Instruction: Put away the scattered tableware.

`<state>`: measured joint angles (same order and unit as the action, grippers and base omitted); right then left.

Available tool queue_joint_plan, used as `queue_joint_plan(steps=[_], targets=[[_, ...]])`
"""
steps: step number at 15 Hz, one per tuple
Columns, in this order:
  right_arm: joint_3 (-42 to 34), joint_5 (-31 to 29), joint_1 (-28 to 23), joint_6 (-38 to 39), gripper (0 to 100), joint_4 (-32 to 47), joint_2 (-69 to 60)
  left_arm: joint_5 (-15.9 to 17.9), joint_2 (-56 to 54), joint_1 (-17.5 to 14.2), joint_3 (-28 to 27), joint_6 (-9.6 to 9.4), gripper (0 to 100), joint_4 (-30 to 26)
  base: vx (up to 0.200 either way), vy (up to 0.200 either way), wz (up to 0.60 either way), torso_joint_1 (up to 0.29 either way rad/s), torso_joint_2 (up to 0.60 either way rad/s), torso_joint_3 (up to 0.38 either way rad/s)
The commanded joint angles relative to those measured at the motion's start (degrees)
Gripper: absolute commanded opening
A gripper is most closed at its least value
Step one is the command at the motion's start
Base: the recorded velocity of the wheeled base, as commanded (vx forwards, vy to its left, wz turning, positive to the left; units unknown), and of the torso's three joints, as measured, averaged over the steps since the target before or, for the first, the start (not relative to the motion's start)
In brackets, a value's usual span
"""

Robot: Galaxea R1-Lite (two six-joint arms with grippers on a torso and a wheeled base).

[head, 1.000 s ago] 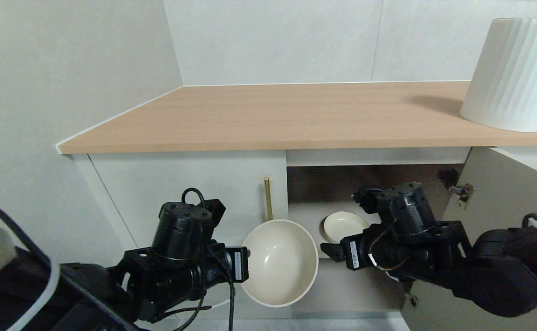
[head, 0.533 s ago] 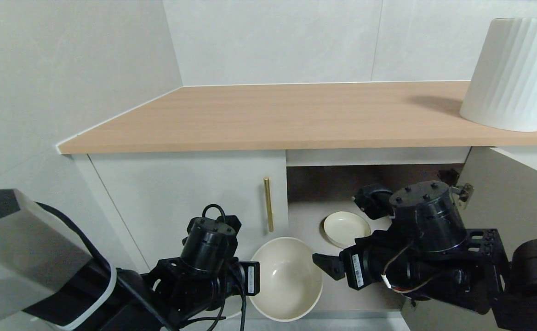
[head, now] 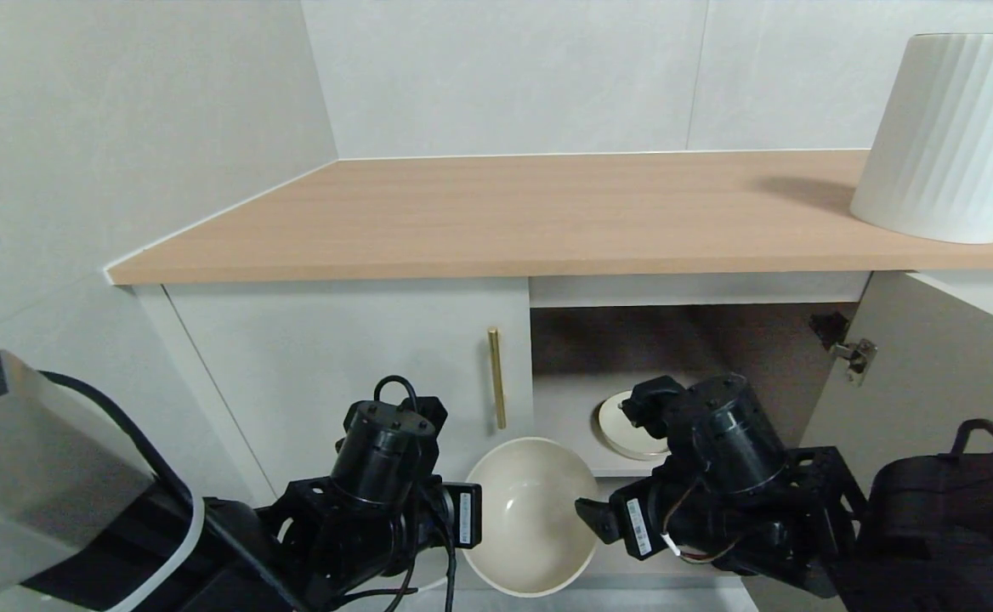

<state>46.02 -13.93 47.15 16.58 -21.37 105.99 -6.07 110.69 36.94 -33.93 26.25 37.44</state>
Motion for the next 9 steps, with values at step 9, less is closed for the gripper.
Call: queue_joint_plan(steps=[9], targets=[[0.9, -0.5, -0.1, 0.3, 100, -1.7, 3.2, -0.3, 0.1, 0.4, 0.1, 0.03, 0, 0.0, 0.0, 0.0, 0.0, 0.0, 0.0, 0.0]])
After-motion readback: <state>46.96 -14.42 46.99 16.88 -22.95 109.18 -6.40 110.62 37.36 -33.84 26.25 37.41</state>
